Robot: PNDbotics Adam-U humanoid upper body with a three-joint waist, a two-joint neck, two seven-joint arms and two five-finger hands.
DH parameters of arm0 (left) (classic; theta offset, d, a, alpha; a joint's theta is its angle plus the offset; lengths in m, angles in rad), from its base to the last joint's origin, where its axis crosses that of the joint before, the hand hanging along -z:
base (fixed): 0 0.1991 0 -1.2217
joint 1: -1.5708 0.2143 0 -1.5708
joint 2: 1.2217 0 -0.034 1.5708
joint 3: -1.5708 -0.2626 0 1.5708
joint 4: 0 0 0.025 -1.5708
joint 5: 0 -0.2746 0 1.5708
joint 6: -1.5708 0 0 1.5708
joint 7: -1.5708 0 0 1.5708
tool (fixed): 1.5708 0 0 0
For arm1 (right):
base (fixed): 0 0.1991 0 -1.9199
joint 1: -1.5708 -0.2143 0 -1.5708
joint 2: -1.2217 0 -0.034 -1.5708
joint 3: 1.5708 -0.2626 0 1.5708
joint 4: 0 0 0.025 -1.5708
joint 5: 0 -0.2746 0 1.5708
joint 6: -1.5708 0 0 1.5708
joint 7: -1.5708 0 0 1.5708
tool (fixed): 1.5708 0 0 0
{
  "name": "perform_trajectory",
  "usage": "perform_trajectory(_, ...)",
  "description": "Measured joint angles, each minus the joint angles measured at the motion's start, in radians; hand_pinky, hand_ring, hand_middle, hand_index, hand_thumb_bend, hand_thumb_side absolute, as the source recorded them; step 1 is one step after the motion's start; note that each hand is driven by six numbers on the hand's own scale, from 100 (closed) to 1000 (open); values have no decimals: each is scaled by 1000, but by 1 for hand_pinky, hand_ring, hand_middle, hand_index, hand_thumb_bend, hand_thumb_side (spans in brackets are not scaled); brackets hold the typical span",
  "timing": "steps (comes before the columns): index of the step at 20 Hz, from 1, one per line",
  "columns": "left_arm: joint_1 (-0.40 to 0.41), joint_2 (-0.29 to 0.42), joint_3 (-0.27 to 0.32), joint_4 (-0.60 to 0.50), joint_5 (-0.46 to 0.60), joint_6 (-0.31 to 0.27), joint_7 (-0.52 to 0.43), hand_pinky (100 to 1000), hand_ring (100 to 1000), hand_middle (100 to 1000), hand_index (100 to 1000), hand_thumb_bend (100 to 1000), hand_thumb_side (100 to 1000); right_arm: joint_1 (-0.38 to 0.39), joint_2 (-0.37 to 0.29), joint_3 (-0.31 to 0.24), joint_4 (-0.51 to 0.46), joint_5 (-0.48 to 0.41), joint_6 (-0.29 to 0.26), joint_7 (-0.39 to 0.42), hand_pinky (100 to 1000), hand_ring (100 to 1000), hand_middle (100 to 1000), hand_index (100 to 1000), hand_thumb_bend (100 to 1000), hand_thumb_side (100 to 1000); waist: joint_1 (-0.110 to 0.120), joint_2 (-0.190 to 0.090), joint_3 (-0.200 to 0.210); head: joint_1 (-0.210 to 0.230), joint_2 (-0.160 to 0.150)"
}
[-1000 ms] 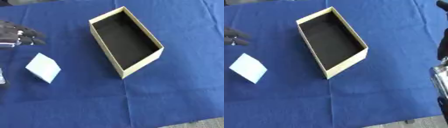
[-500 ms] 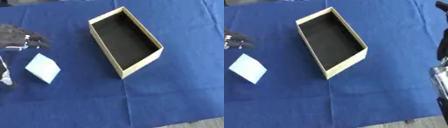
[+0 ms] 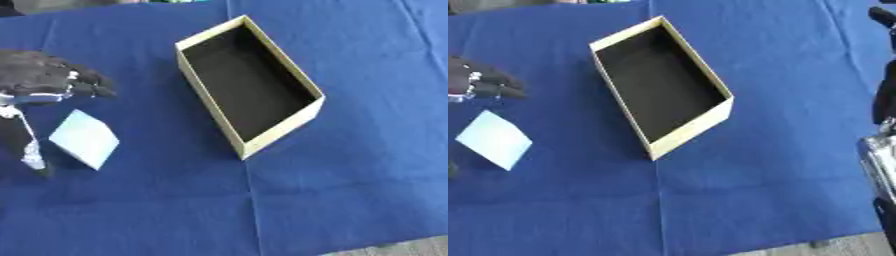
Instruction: Pick up objects on the table and place them in the box.
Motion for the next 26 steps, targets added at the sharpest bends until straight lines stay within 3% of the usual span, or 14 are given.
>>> perform_trajectory(11,0,-19,-5,5,53,-9,9,778,894,862,946,802,403,0,4,0,0,1,1,0,750,900,585,844,100,998,0,0,-1,1,0)
perform_trajectory(12,0,-19,-5,2,59,-9,9,762,860,794,884,732,375,0,5,0,0,1,1,1,750,901,584,844,100,998,0,0,-1,1,0)
perform_trajectory(17,1,-28,-6,-2,74,-9,9,706,774,704,800,571,300,0,9,0,0,1,2,2,750,900,585,844,100,998,0,0,-3,1,0)
perform_trajectory(23,3,-33,-17,10,98,-11,11,624,614,507,635,355,194,-1,9,0,0,1,1,1,751,901,585,845,100,998,0,0,-5,2,-2)
perform_trajectory(24,3,-36,-17,13,102,-11,11,624,614,507,635,355,194,-1,9,0,0,1,0,0,751,901,585,845,100,998,0,0,-5,2,-2)
perform_trajectory(26,2,-36,-17,14,108,-11,11,600,585,469,586,262,174,-1,9,0,0,1,0,0,751,901,586,845,100,998,0,0,-5,3,-2)
